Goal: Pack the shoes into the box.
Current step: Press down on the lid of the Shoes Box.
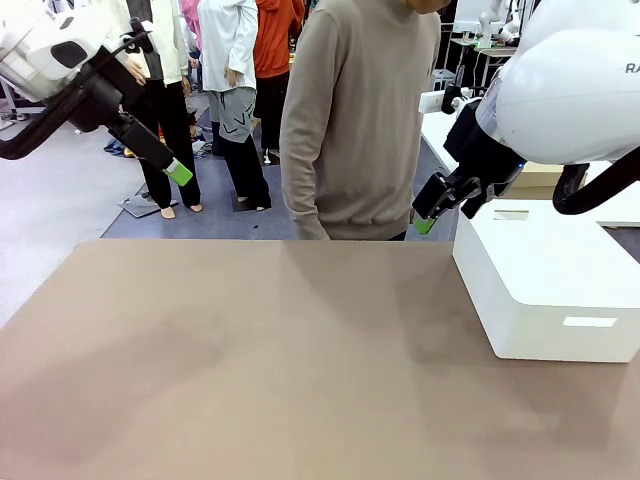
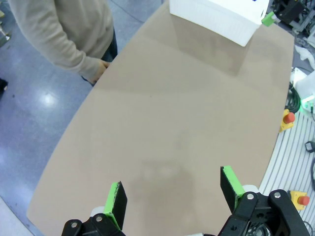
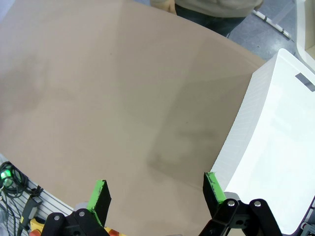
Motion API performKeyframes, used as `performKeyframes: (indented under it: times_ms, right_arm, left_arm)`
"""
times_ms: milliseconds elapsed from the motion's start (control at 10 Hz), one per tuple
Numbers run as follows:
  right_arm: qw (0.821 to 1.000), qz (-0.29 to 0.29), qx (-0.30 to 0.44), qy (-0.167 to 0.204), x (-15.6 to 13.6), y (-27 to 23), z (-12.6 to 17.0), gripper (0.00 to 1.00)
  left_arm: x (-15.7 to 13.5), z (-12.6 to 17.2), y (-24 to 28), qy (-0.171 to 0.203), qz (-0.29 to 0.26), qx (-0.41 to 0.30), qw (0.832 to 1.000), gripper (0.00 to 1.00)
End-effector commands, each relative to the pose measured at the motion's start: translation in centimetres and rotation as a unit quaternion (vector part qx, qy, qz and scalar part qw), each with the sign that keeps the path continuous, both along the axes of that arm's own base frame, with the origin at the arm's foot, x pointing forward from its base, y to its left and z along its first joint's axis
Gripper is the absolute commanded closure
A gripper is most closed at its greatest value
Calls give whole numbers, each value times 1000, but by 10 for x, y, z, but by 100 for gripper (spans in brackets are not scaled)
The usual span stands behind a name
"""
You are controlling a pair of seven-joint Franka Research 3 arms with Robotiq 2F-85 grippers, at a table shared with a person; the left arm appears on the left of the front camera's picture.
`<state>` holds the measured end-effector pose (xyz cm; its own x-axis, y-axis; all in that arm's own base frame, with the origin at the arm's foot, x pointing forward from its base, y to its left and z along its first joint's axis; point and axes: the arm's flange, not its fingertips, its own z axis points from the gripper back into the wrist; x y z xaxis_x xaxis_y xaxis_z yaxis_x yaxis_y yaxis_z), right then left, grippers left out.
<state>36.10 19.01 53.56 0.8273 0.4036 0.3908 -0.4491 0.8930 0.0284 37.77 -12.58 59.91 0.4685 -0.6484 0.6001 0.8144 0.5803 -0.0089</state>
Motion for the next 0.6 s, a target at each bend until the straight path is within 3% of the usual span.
performKeyframes:
  times_ms: [0,500]
  right_arm:
    - [1000,0,-1,0,2,0,1,0]
    - [1000,0,-1,0,2,0,1,0]
  left_arm:
    - [0,1,0,-1,6,-2,1000,0]
    - [0,1,0,-1,6,-2,1000,0]
